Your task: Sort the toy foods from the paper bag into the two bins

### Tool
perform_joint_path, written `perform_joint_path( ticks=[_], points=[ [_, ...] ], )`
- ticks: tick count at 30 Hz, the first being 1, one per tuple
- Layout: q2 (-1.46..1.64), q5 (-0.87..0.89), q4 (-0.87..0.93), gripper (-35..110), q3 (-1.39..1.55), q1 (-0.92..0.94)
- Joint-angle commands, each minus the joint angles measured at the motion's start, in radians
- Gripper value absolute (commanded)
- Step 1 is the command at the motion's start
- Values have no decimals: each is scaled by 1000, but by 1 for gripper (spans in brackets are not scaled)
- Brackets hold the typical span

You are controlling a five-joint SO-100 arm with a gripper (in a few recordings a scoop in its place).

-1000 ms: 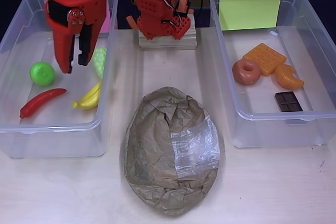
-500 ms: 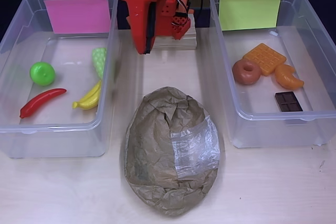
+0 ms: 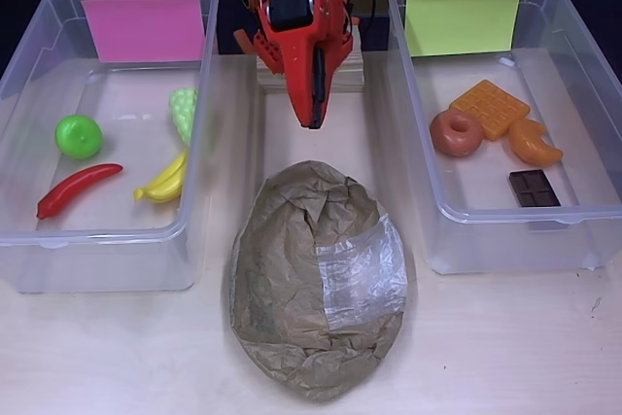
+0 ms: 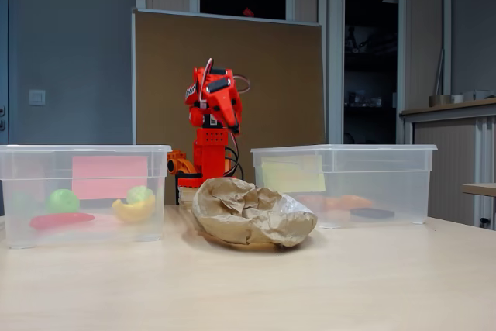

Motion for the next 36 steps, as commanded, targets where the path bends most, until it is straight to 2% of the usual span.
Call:
perform_joint_path(
  ticks=[1,4,11,18,21,24,32,36],
  points=[
    [167,11,3,0,115,-8],
    [278,5,23,0,209,8],
    [279,-69,9,0,262,-31],
    [278,34,140,0,262,-32],
    [278,-72,238,0,262,-28],
    [278,-69,275,0,262,-20],
    [278,-222,433,0,262,26],
    [279,-268,440,0,262,46]
  ],
)
